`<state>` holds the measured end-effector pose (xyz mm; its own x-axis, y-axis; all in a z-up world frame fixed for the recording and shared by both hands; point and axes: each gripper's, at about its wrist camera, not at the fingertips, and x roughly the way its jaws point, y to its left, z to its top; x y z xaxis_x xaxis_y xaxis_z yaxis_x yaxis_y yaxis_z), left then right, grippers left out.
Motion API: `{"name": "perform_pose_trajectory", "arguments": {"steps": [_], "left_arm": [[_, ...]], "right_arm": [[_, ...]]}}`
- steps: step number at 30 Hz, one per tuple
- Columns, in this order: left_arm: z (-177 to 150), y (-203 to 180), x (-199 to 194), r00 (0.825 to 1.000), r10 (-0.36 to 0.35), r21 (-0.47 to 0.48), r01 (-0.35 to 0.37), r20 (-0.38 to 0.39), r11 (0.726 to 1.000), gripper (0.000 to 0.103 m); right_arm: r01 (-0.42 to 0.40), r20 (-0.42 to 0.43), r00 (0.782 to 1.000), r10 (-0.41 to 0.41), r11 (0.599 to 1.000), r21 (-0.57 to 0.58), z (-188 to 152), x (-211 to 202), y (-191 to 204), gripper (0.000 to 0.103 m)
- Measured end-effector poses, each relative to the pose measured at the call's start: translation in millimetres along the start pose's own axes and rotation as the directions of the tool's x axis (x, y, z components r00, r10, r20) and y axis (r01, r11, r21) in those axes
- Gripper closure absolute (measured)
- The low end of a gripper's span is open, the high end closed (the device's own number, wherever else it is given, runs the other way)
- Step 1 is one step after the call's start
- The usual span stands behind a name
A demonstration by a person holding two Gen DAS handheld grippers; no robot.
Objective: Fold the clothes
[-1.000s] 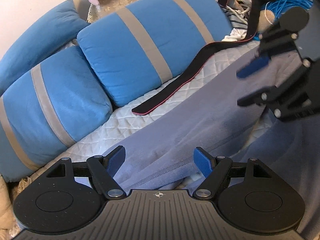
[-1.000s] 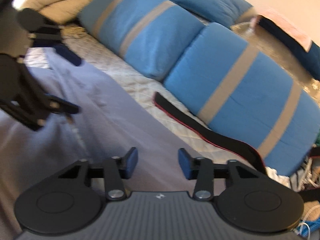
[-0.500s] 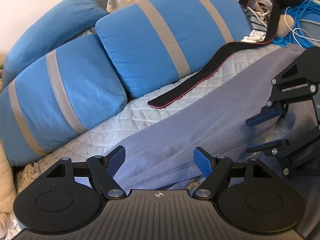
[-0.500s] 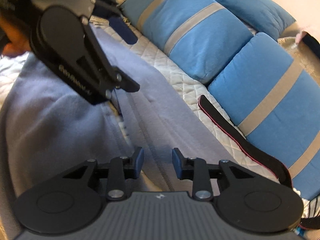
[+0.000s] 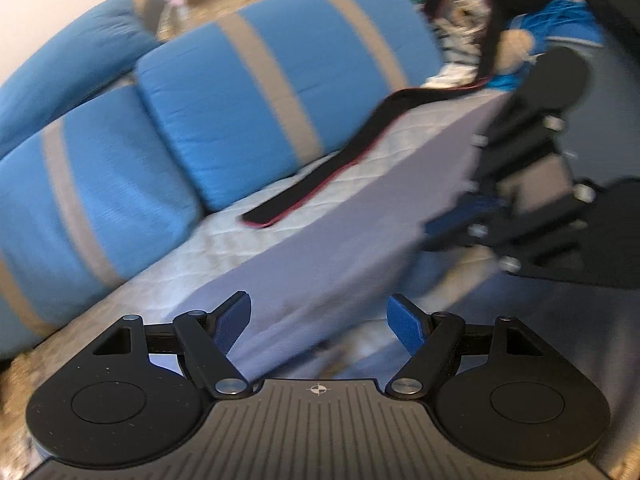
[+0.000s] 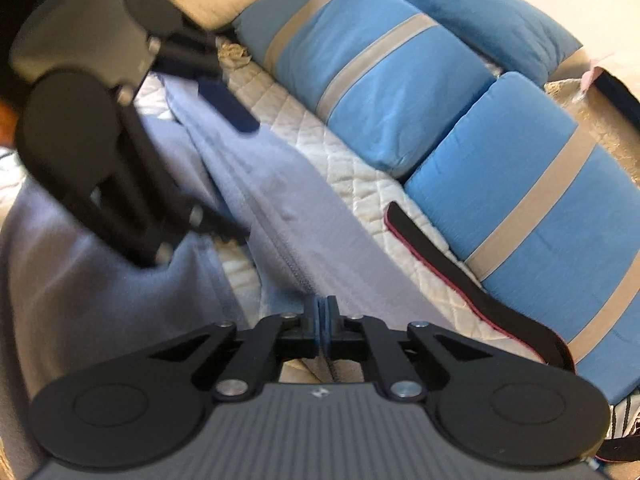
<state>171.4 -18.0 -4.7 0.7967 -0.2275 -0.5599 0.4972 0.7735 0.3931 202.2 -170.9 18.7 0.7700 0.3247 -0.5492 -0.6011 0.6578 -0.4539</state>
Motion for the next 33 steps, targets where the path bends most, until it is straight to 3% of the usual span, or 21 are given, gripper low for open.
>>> {"name": "perform_pose_trajectory", "arguments": {"steps": [3,7,9,10,14,18,22,26,29,33], "left_arm": [[-1,-10,2,0.998,-0.048,0.045,0.046,0.03,0.998,0.029],[-2,-23,10,0.999,-0.029,0.139,0.024,0.034,0.99,0.03],[-4,-30,13,0.999,-0.01,0.212,0.001,0.042,0.977,0.035],[-5,-34,15,0.999,0.001,0.251,-0.012,0.043,0.968,0.043],[-8,-48,22,0.999,0.011,0.351,-0.024,0.037,0.936,0.058],[-11,-61,22,0.998,0.008,0.447,-0.032,0.055,0.894,0.064],[-12,-70,22,0.998,-0.02,0.502,-0.012,0.059,0.865,0.065],[-16,-77,24,0.999,-0.034,0.551,0.005,0.042,0.834,0.093],[-20,-79,25,0.999,-0.032,0.58,0.013,0.023,0.815,0.097],[-20,-77,22,0.999,-0.036,0.569,0.014,0.027,0.822,0.098]], "right_arm": [[-0.002,0.014,1.0,0.002,1.0,-0.009,1,-2,-2,0.099],[-0.007,0.02,1.0,0.008,0.999,-0.046,0,-5,0,0.099],[-0.013,0.018,1.0,0.015,0.998,-0.069,-1,-5,2,0.099],[-0.016,0.016,1.0,0.017,0.997,-0.081,-2,-5,4,0.099],[-0.027,0.006,1.0,0.028,0.991,-0.129,-4,-5,10,0.099],[-0.034,-0.003,0.999,0.034,0.985,-0.167,-6,-4,15,0.099],[-0.044,-0.011,0.999,0.042,0.977,-0.21,-8,-4,19,0.099],[-0.069,-0.019,0.998,0.067,0.969,-0.238,-10,-6,23,0.1],[-0.105,-0.015,0.994,0.105,0.966,-0.238,-10,-9,24,0.102],[-0.139,-0.003,0.99,0.142,0.958,-0.252,-9,-15,30,0.099]]}}
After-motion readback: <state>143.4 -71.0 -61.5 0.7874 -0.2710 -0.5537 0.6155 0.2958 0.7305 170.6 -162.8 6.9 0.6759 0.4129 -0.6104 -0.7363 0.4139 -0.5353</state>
